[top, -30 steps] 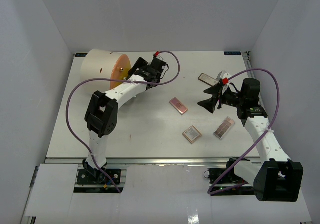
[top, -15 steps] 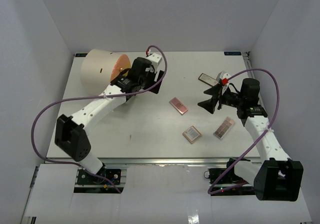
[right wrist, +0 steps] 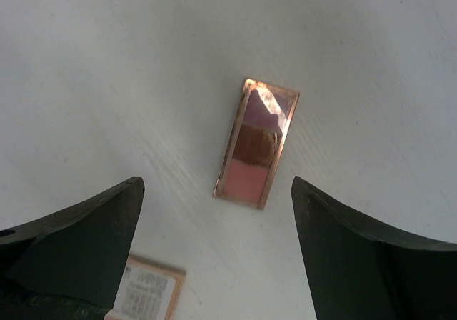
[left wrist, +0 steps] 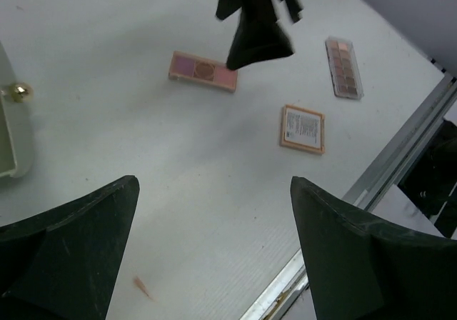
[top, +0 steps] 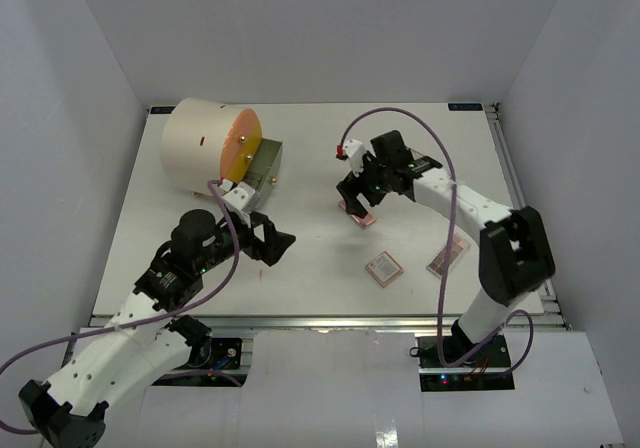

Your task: Organize the makeup

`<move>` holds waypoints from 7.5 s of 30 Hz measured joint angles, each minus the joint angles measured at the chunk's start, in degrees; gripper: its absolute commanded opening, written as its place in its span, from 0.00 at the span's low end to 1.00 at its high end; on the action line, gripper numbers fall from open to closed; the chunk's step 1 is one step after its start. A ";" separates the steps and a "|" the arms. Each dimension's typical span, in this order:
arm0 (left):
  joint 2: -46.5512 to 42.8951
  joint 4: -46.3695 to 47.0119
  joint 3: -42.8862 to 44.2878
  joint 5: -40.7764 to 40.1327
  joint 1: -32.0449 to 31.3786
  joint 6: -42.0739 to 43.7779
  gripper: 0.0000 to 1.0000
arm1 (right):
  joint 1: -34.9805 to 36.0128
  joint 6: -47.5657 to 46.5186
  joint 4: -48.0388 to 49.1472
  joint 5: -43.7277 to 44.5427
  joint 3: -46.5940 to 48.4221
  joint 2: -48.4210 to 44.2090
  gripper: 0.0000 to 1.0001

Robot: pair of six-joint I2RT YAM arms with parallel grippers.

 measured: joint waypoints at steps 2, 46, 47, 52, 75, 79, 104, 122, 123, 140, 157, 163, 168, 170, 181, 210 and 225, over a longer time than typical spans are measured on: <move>-4.21 0.90 -0.41 -1.88 0.05 0.03 0.98 | 2.33 1.65 -2.18 4.54 6.39 7.70 0.90; -13.30 2.63 -0.49 -13.86 0.73 -0.61 0.98 | 4.14 4.60 -8.08 13.31 12.75 21.68 0.87; -13.42 2.61 -0.49 -13.88 0.73 -0.61 0.98 | 4.14 4.60 -8.08 13.21 12.75 21.88 0.85; -13.60 2.60 -0.52 -13.89 0.73 -0.63 0.98 | 4.14 4.03 -8.06 12.38 12.75 22.82 0.75; -18.36 2.70 -1.33 -16.27 0.75 -0.78 0.98 | 11.91 -14.02 -6.41 20.11 14.88 18.11 0.16; -23.00 2.83 -2.44 -19.05 0.78 -0.79 0.98 | 18.02 -28.00 -1.26 25.55 17.00 14.12 0.12; -30.21 4.44 -3.20 -25.43 3.64 -0.81 0.98 | 26.97 -82.72 49.68 20.66 9.58 23.70 0.17; -31.28 4.48 -3.23 -25.41 4.54 -0.81 0.98 | 24.93 -89.97 60.22 12.14 8.49 31.92 0.85; -31.28 4.49 -3.24 -25.40 4.56 -0.81 0.98 | 24.85 -90.36 60.77 11.84 8.27 32.06 0.90; -31.17 4.77 -3.33 -24.83 5.24 -0.82 0.98 | 24.39 -91.29 65.63 11.82 -1.26 26.55 0.93; -21.38 5.30 -3.33 -14.65 5.24 -0.79 0.98 | 10.17 -34.63 -3.47 10.00 14.87 1.86 0.90; -20.61 5.31 -3.33 -12.07 5.24 -0.83 0.98 | 1.30 -9.06 -14.83 8.04 4.77 -1.88 0.90; -20.63 5.32 -3.33 -11.55 5.24 -0.83 0.98 | 0.94 2.20 -19.36 8.19 -6.09 -3.27 0.90; -20.69 5.32 -3.33 -11.47 5.24 -0.84 0.98 | 1.05 5.39 -20.03 8.29 -8.43 -3.68 0.90; -21.21 5.32 -3.33 -11.36 5.24 -1.01 0.98 | 5.35 15.61 -18.09 8.78 -13.47 -4.62 0.90; -22.06 5.32 -3.33 -11.28 5.24 -1.22 0.98 | 9.63 18.45 -13.52 16.80 -17.26 -1.66 0.90; -22.14 5.32 -3.33 -11.30 5.24 -1.22 0.98 | 11.71 18.41 -13.66 19.72 -17.07 -0.80 0.84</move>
